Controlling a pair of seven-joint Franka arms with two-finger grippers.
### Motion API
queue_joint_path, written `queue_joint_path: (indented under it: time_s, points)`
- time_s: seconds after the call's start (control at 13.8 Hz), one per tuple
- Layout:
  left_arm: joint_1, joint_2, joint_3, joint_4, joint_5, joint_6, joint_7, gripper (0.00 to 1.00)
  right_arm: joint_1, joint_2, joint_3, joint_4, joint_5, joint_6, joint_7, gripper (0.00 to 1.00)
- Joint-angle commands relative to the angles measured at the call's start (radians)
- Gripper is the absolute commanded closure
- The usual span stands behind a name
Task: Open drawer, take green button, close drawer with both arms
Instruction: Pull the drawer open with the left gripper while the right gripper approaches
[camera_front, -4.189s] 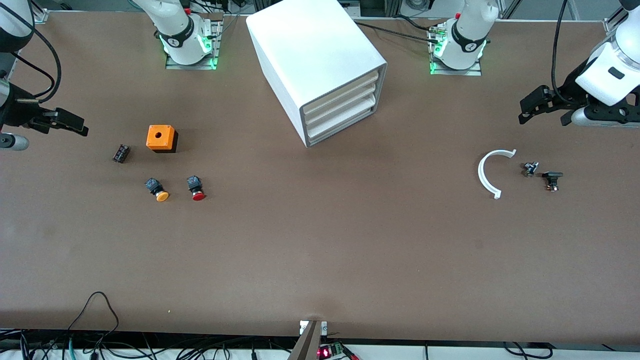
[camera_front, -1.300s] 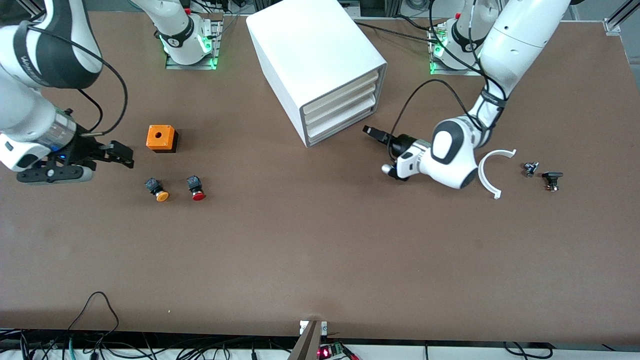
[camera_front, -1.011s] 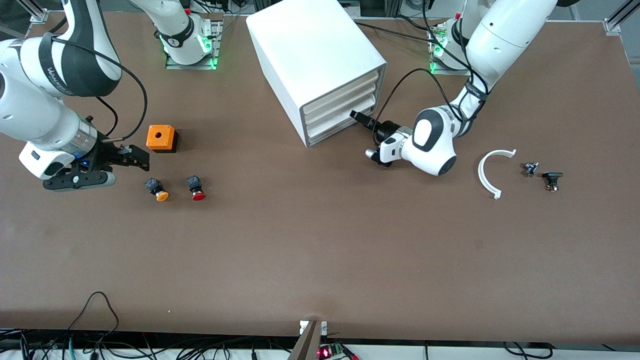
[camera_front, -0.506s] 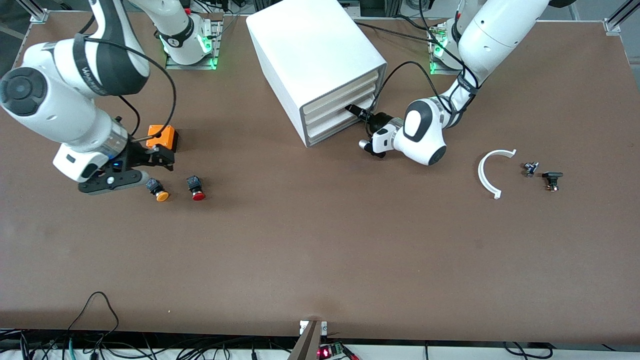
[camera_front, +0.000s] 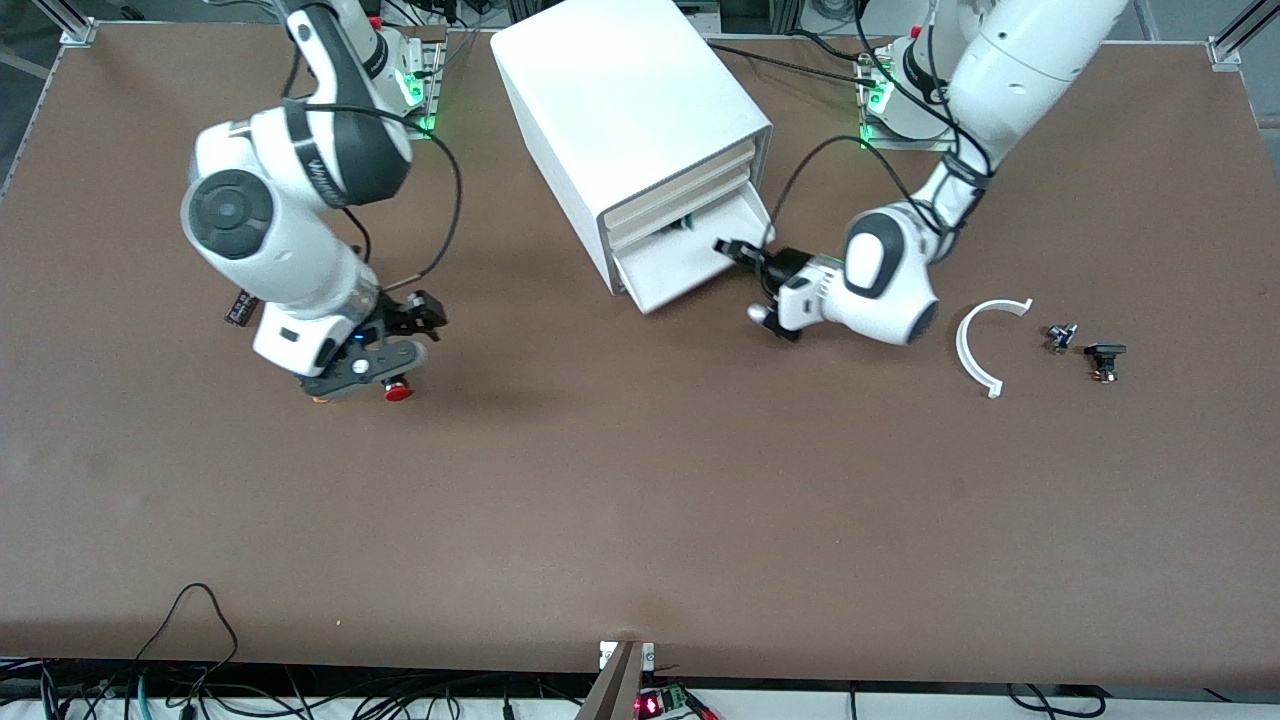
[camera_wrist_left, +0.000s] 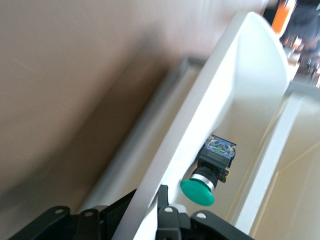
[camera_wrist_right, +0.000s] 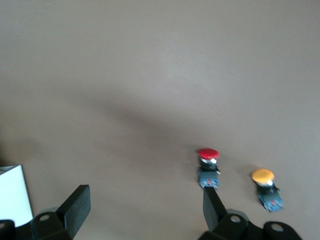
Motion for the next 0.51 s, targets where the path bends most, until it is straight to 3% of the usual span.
queue_joint_path:
  time_s: [0.0,0.07,0.29,0.43]
  points:
    - [0.017,-0.008,0.062,0.049,-0.001,0.042,-0.039,1.00,0.075,0.088,-0.009,0.109,0.008,-0.009,-0.005,0.00]
    - [0.023,-0.012,0.066,0.048,-0.003,0.040,-0.032,0.01,0.093,0.112,-0.007,0.132,0.008,-0.005,-0.009,0.00]
    - [0.039,-0.040,0.068,0.051,-0.004,0.043,-0.034,0.00,0.178,0.180,-0.007,0.222,0.011,-0.005,-0.011,0.00]
    - [0.039,-0.103,0.073,0.051,0.026,0.124,-0.037,0.00,0.231,0.236,-0.006,0.291,0.011,-0.004,-0.011,0.00]
